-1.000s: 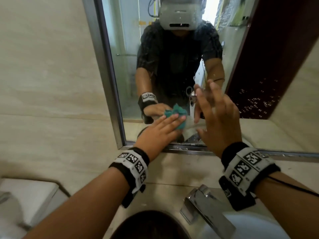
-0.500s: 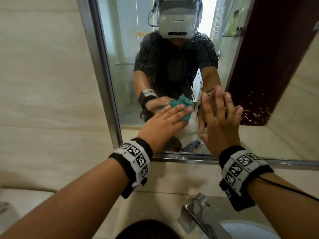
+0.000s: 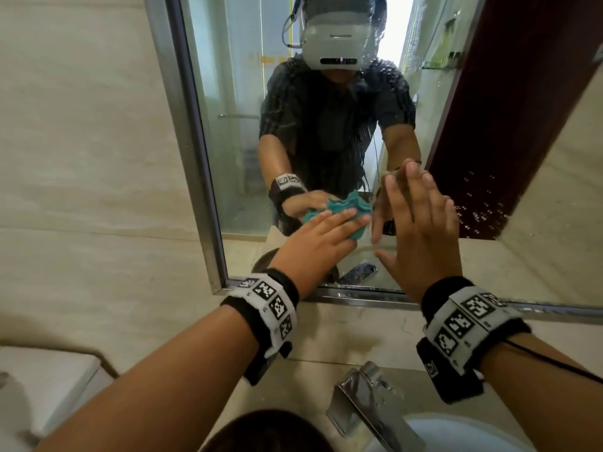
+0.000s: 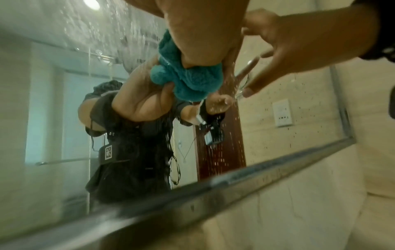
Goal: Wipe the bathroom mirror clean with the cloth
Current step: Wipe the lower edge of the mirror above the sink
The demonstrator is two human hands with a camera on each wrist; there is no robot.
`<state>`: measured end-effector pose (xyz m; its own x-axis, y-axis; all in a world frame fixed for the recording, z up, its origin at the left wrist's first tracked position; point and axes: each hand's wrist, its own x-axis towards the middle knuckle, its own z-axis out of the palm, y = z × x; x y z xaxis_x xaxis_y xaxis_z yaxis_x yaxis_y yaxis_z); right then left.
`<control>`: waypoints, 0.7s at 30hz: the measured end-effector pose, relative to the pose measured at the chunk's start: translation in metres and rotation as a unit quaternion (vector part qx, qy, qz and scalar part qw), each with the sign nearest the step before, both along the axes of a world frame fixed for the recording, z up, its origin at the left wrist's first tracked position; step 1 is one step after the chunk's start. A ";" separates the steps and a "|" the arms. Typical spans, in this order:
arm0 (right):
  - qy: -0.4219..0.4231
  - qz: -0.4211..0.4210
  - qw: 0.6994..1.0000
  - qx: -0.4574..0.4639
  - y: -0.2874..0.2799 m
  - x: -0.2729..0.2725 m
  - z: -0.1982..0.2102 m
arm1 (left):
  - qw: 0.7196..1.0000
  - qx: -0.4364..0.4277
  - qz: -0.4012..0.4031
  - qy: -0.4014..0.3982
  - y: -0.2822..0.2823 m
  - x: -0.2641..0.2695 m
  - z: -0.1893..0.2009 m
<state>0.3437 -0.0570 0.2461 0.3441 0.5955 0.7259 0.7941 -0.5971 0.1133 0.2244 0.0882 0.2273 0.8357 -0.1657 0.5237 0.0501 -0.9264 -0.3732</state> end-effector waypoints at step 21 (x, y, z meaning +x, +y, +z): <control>-0.003 -0.026 1.000 0.013 0.006 0.004 -0.019 | 0.997 -0.074 -0.018 -0.033 0.002 -0.006 -0.024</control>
<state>0.3476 -0.0513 0.2272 0.3697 0.5587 0.7424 0.7618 -0.6398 0.1022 0.2186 0.0907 0.2036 0.7934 -0.1119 0.5983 0.0354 -0.9728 -0.2290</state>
